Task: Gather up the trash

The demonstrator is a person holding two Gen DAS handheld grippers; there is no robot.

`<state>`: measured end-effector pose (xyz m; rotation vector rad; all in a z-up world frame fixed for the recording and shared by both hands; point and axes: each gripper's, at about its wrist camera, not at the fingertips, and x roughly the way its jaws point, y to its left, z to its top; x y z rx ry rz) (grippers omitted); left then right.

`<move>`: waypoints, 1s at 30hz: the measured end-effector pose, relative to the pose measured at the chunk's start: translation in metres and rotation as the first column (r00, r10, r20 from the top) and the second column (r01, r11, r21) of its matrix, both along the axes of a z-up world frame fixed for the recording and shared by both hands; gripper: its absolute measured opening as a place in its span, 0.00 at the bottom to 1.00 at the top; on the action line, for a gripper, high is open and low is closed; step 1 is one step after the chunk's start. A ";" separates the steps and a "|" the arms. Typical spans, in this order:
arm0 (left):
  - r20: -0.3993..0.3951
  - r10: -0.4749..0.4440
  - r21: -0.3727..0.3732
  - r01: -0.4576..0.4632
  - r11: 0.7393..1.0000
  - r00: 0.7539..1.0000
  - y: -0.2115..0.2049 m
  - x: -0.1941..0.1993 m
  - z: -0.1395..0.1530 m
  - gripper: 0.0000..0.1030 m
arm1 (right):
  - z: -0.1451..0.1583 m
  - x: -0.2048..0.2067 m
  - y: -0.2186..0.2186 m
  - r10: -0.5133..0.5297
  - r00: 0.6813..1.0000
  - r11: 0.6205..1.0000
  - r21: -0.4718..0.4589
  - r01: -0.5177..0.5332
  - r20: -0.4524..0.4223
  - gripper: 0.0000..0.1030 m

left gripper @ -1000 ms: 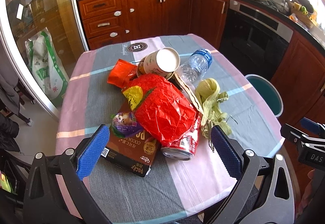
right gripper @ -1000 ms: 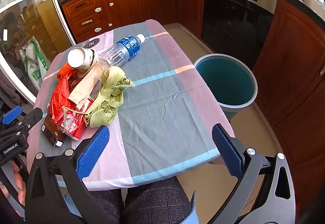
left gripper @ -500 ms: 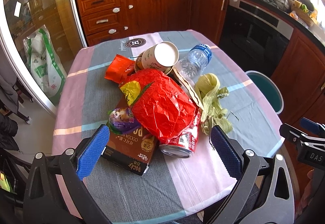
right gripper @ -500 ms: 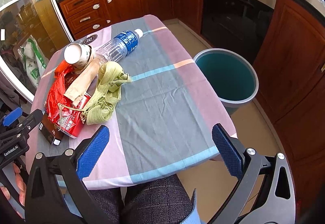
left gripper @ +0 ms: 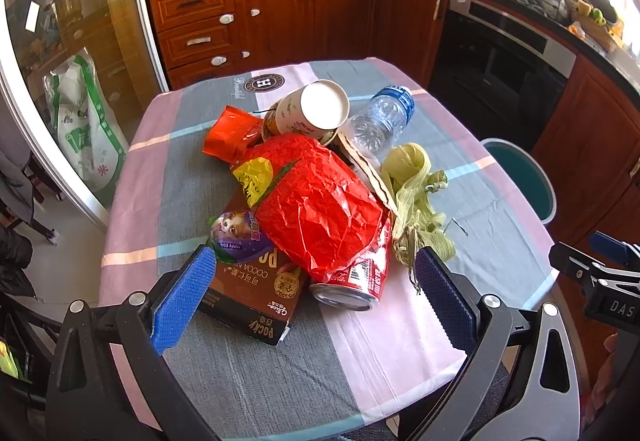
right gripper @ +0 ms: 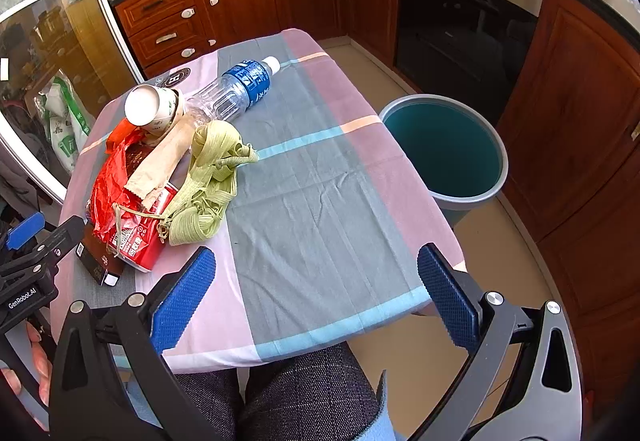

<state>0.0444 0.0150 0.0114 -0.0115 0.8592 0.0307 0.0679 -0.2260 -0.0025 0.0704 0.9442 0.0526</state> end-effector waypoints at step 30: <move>-0.035 0.088 -0.036 -0.090 0.995 0.995 0.094 0.006 -0.021 0.97 | 0.012 0.023 0.037 0.186 0.983 0.980 0.073 -0.186 0.012 0.94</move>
